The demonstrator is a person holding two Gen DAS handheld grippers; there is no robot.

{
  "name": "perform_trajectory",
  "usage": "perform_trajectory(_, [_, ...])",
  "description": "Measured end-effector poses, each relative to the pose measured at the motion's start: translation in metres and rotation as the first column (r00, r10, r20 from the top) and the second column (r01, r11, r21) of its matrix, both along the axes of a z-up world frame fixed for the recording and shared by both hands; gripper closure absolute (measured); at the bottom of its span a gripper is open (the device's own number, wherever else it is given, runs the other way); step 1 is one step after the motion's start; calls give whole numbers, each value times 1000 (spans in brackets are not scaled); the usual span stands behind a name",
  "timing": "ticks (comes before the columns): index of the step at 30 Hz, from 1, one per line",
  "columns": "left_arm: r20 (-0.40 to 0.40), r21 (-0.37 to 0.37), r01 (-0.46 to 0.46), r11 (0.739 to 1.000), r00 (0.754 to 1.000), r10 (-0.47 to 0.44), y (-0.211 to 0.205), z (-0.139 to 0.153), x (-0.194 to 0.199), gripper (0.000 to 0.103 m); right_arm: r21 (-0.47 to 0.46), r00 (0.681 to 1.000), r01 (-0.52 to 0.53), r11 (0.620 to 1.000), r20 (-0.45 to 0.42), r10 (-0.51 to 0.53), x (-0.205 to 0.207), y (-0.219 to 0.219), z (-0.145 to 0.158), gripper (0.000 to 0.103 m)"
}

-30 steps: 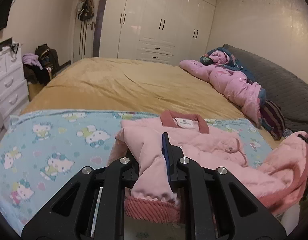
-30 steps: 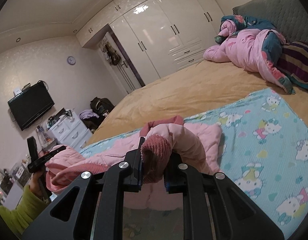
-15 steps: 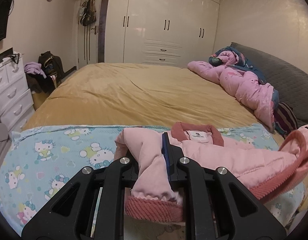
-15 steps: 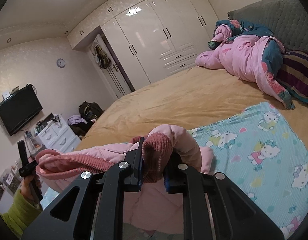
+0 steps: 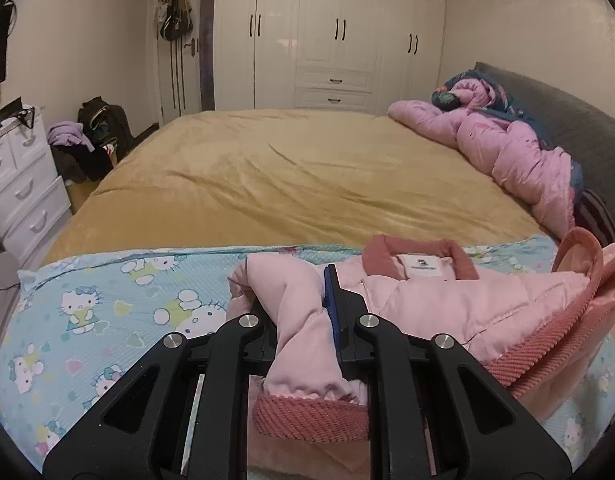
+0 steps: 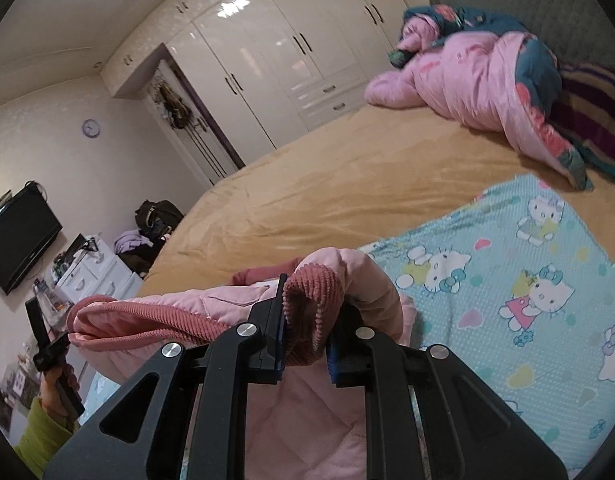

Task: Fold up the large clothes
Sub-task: 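Lift the hem with both tools and fold it over toward the collar, then open both tools to release the hem onto the jacket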

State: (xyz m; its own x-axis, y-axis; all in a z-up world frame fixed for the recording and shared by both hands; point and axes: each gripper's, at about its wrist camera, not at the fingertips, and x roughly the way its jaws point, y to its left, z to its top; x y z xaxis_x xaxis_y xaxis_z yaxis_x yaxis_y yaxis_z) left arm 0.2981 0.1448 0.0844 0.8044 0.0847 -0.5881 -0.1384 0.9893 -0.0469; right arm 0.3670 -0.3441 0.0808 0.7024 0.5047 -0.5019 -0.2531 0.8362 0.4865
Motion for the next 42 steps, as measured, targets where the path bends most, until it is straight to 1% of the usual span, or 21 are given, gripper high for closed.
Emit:
perform_trajectory(11, [-74, -7, -20, 1000, 997, 20, 8, -39, 39, 93, -22, 997, 21, 1000, -79, -23, 43, 11, -43, 89])
perform_trajectory(16, [-98, -23, -30, 999, 995, 27, 9, -53, 50, 93, 43, 991, 38, 998, -130, -32, 54, 8, -60, 86])
perform_trajectory(19, [-103, -24, -27, 999, 994, 25, 10, -57, 54, 93, 64, 991, 37, 997, -128, -29, 54, 7, -60, 83])
perform_trajectory(24, [-119, -47, -33, 998, 993, 27, 16, -66, 61, 93, 102, 997, 23, 995, -80, -15, 43, 9, -52, 68])
perform_trajectory(25, [-122, -50, -33, 998, 992, 27, 16, -67, 62, 93, 122, 997, 15, 992, -72, -6, 41, 9, -52, 55])
perform_trajectory(26, [-124, -57, -33, 998, 992, 26, 16, -69, 64, 93, 151, 998, 5, 989, -57, 4, 38, 10, -51, 30])
perform_trajectory(27, [-126, -61, -34, 998, 992, 26, 16, -70, 65, 93, 157, 999, 2, 988, -44, 5, 36, 11, -50, 14])
perform_trajectory(28, [-128, -62, -36, 997, 991, 28, 16, -71, 66, 93, 146, 1000, -8, 989, -24, 11, 33, 15, -47, 6])
perform_trajectory(29, [-129, -64, -37, 997, 991, 28, 16, -72, 67, 93, 120, 1000, -26, 992, -15, 28, 31, 21, -45, 6])
perform_trajectory(31, [-133, -77, -37, 996, 991, 27, 16, -74, 70, 92, 33, 997, -82, 996, -3, 82, 26, 43, -43, 6])
perform_trajectory(33, [-134, -81, -41, 996, 991, 30, 15, -76, 72, 91, -69, 988, -154, 986, -3, 154, 19, 69, -46, 6])
perform_trajectory(34, [-133, -83, -44, 996, 991, 32, 16, -76, 72, 91, -134, 980, -200, 970, -14, 200, 14, 87, -50, 6])
perform_trajectory(36, [-131, -93, -49, 994, 991, 37, 16, -76, 72, 90, -223, 959, -284, 933, -53, 279, 5, 119, -64, 6])
perform_trajectory(39, [-120, -101, -43, 994, 992, 30, 15, -71, 69, 85, -296, 943, -333, 896, -120, 311, 0, 147, -84, 7])
perform_trajectory(41, [-111, -107, -36, 994, 994, 24, 15, -68, 67, 82, -364, 945, -326, 873, -141, 294, 0, 162, -98, 6])
perform_trajectory(42, [-104, -114, -31, 993, 994, 20, 15, -65, 66, 79, -378, 946, -325, 867, -148, 290, 1, 165, -103, 6])
